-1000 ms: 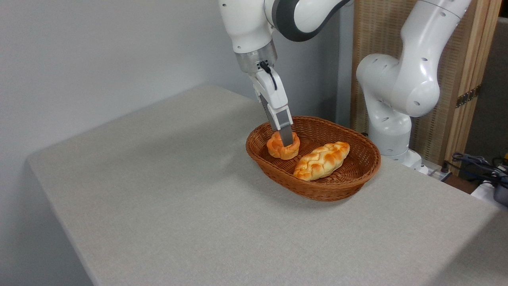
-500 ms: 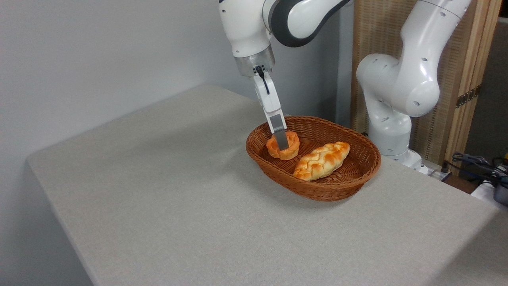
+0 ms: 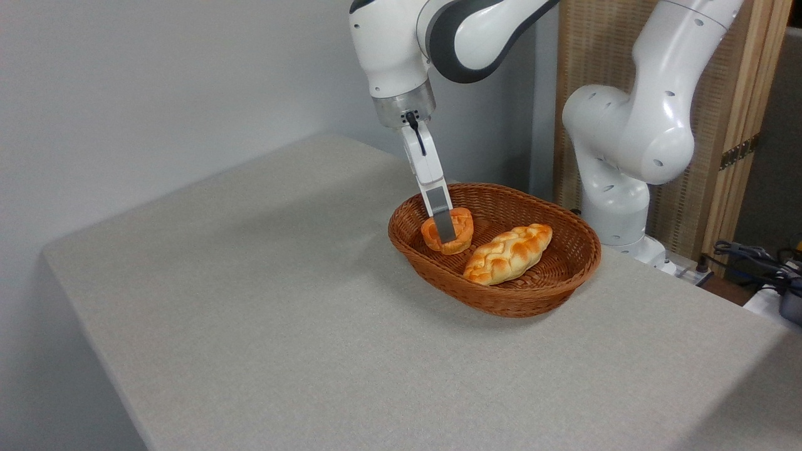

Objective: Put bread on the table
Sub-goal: 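Close the gripper around the round orange bun, then lift the bun out of the basket and carry it onto the table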

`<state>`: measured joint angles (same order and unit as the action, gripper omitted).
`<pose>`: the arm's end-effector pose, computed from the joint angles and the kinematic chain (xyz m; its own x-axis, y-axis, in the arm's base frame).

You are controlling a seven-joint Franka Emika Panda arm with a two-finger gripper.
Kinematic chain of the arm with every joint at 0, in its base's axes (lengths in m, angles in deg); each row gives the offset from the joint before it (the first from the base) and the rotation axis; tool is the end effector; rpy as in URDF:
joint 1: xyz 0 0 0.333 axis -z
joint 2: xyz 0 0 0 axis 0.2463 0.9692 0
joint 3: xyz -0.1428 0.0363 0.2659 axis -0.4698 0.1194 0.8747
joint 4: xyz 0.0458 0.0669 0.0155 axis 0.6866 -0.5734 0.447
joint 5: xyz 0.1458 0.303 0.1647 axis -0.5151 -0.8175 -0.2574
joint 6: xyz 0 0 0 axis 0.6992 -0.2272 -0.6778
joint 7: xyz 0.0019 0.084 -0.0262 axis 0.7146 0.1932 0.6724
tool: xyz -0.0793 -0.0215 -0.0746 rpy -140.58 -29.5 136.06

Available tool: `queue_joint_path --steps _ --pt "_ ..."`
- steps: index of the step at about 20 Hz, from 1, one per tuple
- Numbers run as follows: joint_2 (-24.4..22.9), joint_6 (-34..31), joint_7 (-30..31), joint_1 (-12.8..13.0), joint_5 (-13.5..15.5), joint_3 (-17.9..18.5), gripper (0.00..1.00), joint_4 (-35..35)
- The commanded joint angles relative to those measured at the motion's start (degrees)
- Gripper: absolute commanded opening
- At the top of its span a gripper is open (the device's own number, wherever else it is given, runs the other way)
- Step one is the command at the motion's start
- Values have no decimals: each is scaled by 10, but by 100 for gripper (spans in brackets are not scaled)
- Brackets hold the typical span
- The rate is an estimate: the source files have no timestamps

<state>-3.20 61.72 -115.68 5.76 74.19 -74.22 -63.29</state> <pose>0.3032 -0.1568 0.4204 0.2484 -0.9603 -0.1273 -0.9596 -0.2619 0.1030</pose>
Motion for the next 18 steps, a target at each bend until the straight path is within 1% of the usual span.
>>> queue_joint_path --steps 1,2,3,5,11,13,14,15,16,17,18 --pt "0 12 -17 -3 0 5 34 -7" --pt "0 13 -23 -3 -2 5 32 -6" --pt "0 15 -40 -3 -10 5 29 -6" --pt "-2 11 -75 -3 -31 5 28 -5" --pt "-2 6 -73 -4 -31 11 25 7" --pt "-3 -40 -75 -4 -31 13 25 42" --pt "-3 -63 -79 -3 -32 33 26 62" --pt "-2 -75 -80 2 -31 64 26 85" --pt "2 -86 -82 5 -31 82 26 107" --pt "12 -103 -84 6 -31 88 27 135" --pt "36 -123 -85 6 -31 94 27 176"
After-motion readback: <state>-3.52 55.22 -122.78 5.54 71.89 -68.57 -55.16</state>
